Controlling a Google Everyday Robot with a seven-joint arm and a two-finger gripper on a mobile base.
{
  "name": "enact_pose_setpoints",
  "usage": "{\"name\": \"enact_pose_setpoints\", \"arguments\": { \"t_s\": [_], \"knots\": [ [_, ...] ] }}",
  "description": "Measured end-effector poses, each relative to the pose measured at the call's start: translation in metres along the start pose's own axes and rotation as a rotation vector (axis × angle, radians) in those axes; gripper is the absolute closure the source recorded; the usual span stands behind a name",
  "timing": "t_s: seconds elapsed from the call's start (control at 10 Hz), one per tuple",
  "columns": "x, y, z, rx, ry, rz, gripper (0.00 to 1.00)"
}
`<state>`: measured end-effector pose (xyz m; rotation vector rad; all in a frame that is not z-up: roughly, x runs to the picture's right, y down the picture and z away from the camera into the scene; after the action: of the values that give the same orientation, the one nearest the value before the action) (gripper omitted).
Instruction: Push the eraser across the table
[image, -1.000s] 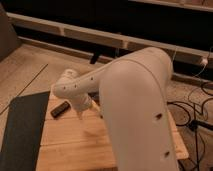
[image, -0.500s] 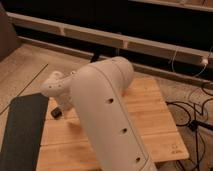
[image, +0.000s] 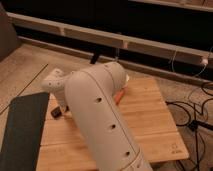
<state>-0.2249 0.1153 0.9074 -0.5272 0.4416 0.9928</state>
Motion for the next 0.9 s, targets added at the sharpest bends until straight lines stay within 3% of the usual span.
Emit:
{"name": "enact_pose_setpoints", "arguments": {
  "t_s": [0.2,0.3,0.5,0.7,0.9],
  "knots": [
    [-0.028,0.008,-0.006,-0.019,-0.092,-0.041,0.35],
    [-0.052,0.028,-0.016,-0.068,-0.179,-0.095,0.35],
    [-0.075,0.064,-0.03,-0.17,-0.279,-0.176,0.35],
    [-0.078,0.097,-0.044,-0.266,-0.342,-0.279,0.35],
    [-0.059,0.087,-0.047,-0.292,-0.346,-0.304,0.35]
  ]
}}
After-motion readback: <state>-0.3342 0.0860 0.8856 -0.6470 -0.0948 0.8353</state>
